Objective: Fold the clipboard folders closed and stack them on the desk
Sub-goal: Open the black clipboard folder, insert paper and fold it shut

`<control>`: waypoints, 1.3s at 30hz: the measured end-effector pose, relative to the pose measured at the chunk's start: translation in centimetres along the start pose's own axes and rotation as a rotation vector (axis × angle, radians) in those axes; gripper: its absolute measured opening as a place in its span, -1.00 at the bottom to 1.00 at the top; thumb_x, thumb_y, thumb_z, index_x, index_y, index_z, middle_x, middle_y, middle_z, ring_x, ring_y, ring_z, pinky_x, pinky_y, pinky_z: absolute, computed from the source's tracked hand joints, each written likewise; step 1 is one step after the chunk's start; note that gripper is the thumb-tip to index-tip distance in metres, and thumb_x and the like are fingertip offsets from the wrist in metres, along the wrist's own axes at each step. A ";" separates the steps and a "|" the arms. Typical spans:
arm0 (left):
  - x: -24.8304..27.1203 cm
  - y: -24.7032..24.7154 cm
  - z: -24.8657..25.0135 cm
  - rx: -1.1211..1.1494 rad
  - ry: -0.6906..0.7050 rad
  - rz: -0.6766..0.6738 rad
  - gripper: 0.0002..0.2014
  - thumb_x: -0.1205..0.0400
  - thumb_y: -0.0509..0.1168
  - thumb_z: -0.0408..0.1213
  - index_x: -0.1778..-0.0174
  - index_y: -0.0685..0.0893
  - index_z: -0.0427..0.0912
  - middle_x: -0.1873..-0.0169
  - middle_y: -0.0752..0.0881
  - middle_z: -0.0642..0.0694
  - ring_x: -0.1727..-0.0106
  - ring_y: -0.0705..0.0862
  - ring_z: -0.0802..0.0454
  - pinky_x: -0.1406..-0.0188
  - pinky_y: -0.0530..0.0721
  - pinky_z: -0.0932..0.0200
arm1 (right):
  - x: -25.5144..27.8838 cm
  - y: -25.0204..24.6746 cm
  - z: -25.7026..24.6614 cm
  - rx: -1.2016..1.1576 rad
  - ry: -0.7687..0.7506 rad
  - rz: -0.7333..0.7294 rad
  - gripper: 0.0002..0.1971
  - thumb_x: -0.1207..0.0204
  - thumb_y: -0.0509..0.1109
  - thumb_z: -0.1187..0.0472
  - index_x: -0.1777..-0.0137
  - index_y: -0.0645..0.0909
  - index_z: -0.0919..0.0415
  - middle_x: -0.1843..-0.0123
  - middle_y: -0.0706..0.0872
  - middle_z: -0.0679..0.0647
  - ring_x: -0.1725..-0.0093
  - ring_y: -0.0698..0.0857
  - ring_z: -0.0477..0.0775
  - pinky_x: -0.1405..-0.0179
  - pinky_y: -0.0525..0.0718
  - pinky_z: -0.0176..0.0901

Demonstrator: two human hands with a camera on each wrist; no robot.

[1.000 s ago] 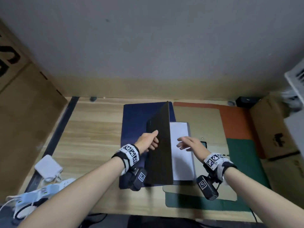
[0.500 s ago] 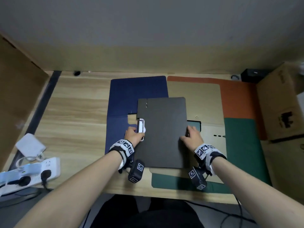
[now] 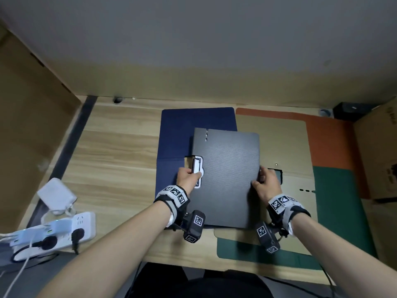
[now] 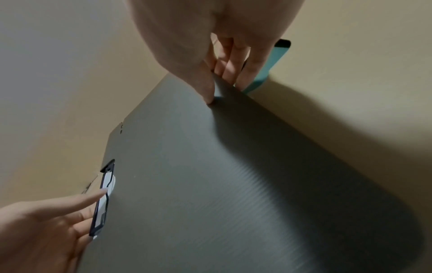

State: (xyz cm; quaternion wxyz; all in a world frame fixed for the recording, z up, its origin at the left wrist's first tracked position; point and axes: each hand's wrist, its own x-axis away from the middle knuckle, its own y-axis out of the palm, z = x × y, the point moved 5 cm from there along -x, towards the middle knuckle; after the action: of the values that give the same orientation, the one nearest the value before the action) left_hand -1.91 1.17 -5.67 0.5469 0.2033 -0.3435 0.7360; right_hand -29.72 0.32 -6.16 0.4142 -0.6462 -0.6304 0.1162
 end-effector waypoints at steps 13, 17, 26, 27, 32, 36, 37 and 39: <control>-6.5 -19.0 3.6 0.028 0.097 0.149 -0.68 -0.56 0.39 -0.43 0.45 0.49 -0.07 0.45 0.56 -0.08 0.49 0.46 0.09 0.74 0.34 0.47 | -1.2 13.8 -16.3 0.014 -0.063 -0.011 -0.58 -0.39 0.56 0.29 -0.25 0.60 0.23 -0.15 0.56 0.21 0.06 0.70 0.19 -0.16 0.65 -0.03; -10.4 -26.2 3.1 -0.020 0.084 0.240 -0.92 -0.58 0.31 -0.44 0.13 0.62 -0.16 0.26 0.71 -0.11 0.37 0.60 0.02 0.62 0.43 0.47 | -1.8 20.5 -21.7 0.054 -0.114 -0.032 -0.73 -0.42 0.52 0.27 -0.06 0.54 0.22 -0.08 0.54 0.20 0.08 0.64 0.20 -0.12 0.63 -0.03; -15.4 -35.1 0.7 -0.039 0.112 0.294 -0.86 -0.52 0.31 -0.39 0.08 0.76 -0.18 0.22 0.73 -0.13 0.20 0.63 -0.12 0.29 0.48 0.16 | -0.1 30.1 -28.0 0.114 -0.098 -0.116 -0.52 -0.45 0.51 0.19 -0.34 0.46 0.19 -0.30 0.51 0.19 -0.24 0.63 0.29 -0.25 0.62 0.10; -15.5 -35.3 0.5 -0.053 0.119 0.285 -0.85 -0.50 0.32 -0.37 0.09 0.77 -0.20 0.22 0.75 -0.15 0.21 0.64 -0.12 0.31 0.48 0.15 | 0.0 30.4 -28.2 0.124 -0.093 -0.124 -0.49 -0.46 0.51 0.17 -0.37 0.44 0.19 -0.32 0.49 0.19 -0.25 0.62 0.29 -0.28 0.61 0.11; -17.4 -35.3 -0.7 -0.059 0.159 0.227 -0.77 -0.25 0.25 -0.21 0.23 0.71 0.04 0.00 0.77 -0.24 -0.01 0.72 -0.22 -0.07 0.68 -0.09 | -0.4 30.5 -28.6 0.172 -0.084 -0.129 -0.41 -0.43 0.54 0.11 -0.41 0.41 0.19 -0.33 0.46 0.18 -0.25 0.60 0.26 -0.31 0.61 0.12; -17.5 -34.9 0.0 -0.047 0.166 0.165 -0.78 -0.24 0.25 -0.21 0.23 0.65 0.10 -0.09 0.75 -0.20 -0.12 0.69 -0.19 -0.18 0.67 -0.10 | -1.3 29.9 -29.1 0.180 -0.042 -0.121 -0.52 -0.40 0.56 0.14 -0.25 0.46 0.20 -0.26 0.47 0.20 -0.17 0.64 0.29 -0.22 0.66 0.11; -17.3 -34.8 0.5 -0.050 0.174 0.163 -0.78 -0.26 0.26 -0.22 0.21 0.65 0.10 -0.10 0.74 -0.19 -0.13 0.69 -0.18 -0.17 0.66 -0.07 | -1.6 29.7 -29.4 0.184 -0.043 -0.124 -0.53 -0.40 0.55 0.15 -0.23 0.46 0.22 -0.25 0.46 0.21 -0.17 0.63 0.30 -0.21 0.66 0.09; -17.3 -34.7 1.0 -0.058 0.182 0.167 -0.79 -0.35 0.31 -0.30 0.13 0.67 0.02 -0.08 0.76 -0.21 -0.10 0.70 -0.20 -0.04 0.63 0.06 | -2.0 29.5 -29.8 0.198 -0.054 -0.131 -0.54 -0.40 0.54 0.19 -0.24 0.46 0.23 -0.25 0.46 0.23 -0.18 0.61 0.31 -0.21 0.65 0.06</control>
State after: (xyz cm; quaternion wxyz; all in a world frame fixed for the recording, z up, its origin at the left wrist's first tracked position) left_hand 36.35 -5.36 -6.82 0.5182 0.0904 -0.3293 0.7842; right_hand 11.20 -9.02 -8.26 0.4656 -0.5563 -0.6676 0.1677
